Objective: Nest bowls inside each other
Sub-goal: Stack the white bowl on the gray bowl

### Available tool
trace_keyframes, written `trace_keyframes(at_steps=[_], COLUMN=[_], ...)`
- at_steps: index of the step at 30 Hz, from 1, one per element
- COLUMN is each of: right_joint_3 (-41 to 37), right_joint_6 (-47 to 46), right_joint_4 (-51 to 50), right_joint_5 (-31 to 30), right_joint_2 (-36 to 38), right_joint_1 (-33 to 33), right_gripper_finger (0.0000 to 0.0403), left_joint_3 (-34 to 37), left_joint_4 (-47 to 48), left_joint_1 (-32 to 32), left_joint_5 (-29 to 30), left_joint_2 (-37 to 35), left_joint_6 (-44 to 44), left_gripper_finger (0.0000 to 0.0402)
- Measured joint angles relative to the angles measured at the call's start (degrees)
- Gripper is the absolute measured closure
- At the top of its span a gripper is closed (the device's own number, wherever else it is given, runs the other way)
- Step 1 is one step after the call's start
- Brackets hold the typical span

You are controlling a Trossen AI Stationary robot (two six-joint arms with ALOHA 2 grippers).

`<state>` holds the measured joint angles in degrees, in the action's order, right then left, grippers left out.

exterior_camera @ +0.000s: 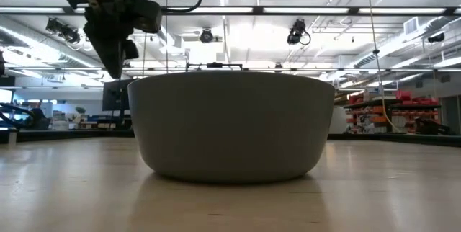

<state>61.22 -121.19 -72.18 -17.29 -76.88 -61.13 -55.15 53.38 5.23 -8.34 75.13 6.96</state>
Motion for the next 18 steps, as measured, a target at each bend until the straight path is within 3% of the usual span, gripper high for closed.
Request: trace_keyframes(at_steps=[8,14,18], right_joint_3=[-8.07,-11.13,-11.48], right_joint_6=[-4.11,-6.79,-6.81], right_joint_4=[14.5,15.63,15.06], right_joint_5=[3.31,9.97,10.75], right_joint_2=[0.02,0.02,0.02], right_joint_1=[-1.32,-1.32,-1.32], right_gripper_finger=[0.0331,0.0326,0.0323], left_joint_3=[0.19,0.19,0.19], left_joint_4=[-0.39,-1.42,-1.46], left_joint_1=[0.0,0.0,0.0], left_joint_5=[0.0,0.0,0.02], left_joint_2=[0.04,0.07,0.07], left_joint_6=[1.25,1.36,1.36], left_gripper_finger=[0.0375,0.0375,0.0382])
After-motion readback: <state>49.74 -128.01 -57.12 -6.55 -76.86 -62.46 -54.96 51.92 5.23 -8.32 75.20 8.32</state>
